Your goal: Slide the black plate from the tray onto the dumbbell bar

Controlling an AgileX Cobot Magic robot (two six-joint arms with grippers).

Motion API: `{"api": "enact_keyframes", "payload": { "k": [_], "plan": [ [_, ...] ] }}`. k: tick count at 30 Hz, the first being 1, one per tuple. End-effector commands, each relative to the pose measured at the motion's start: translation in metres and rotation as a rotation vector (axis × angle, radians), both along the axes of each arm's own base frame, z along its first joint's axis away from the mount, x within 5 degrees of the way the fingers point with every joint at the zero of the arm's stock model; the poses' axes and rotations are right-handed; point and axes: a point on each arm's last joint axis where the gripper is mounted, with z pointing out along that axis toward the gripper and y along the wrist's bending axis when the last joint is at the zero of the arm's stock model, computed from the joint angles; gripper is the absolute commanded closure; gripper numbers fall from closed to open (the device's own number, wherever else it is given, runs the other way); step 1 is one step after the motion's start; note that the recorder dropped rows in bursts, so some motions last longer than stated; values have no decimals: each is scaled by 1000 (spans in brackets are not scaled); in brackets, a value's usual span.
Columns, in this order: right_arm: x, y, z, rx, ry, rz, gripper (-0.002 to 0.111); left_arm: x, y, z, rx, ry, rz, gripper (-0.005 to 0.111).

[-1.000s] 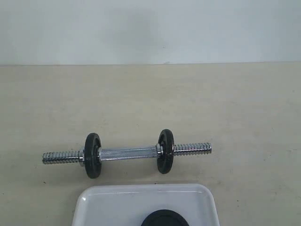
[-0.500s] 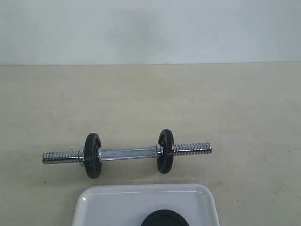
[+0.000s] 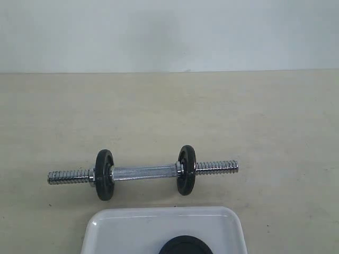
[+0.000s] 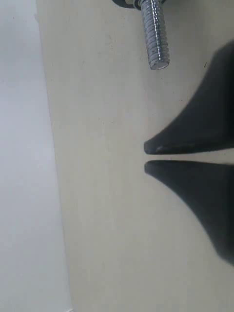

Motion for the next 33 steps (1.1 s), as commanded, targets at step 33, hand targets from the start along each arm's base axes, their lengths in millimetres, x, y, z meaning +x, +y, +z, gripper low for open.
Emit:
{"api": "enact_keyframes", "payload": {
  "k": [33],
  "plan": [
    [-2, 2, 55, 39, -613, 20, 107, 0, 0, 1, -5, -6, -2, 102]
  ]
}}
